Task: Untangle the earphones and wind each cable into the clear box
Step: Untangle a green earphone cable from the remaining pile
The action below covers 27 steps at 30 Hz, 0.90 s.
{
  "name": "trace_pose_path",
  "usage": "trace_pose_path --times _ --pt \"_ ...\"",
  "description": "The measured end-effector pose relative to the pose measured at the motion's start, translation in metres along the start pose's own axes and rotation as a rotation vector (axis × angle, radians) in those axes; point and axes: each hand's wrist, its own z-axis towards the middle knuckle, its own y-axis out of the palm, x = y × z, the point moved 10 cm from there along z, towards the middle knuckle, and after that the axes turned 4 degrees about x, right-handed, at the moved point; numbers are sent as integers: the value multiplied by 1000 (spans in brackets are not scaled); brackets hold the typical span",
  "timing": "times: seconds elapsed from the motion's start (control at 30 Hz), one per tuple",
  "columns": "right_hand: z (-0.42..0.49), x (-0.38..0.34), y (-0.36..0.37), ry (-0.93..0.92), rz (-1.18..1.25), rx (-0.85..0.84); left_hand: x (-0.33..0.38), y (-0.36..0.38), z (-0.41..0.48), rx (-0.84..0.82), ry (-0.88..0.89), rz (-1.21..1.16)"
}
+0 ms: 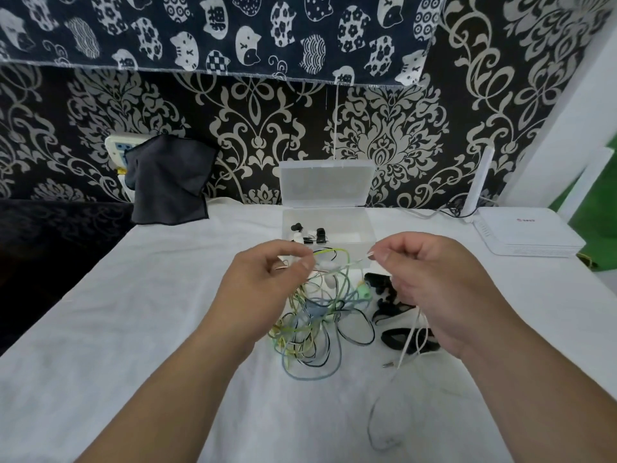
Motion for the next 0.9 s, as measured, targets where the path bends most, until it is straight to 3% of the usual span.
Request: trace_pose_path --times 0.13,0.37,0.53,0.77,0.9 --pt "1 -1 -4 -3 43 44 3 11 -4 -86 35 62" --pt "-4 -3 11 36 63 -46 8 13 -5 -114 82 36" --pt "-5 9 12 113 41 -38 1 9 -4 -44 -17 -90" --pt "1 15 3 247 413 26 -28 -21 2 246 -256 -160" --pt "0 13 6 254 422 -18 -21 -32 6 256 -178 -51"
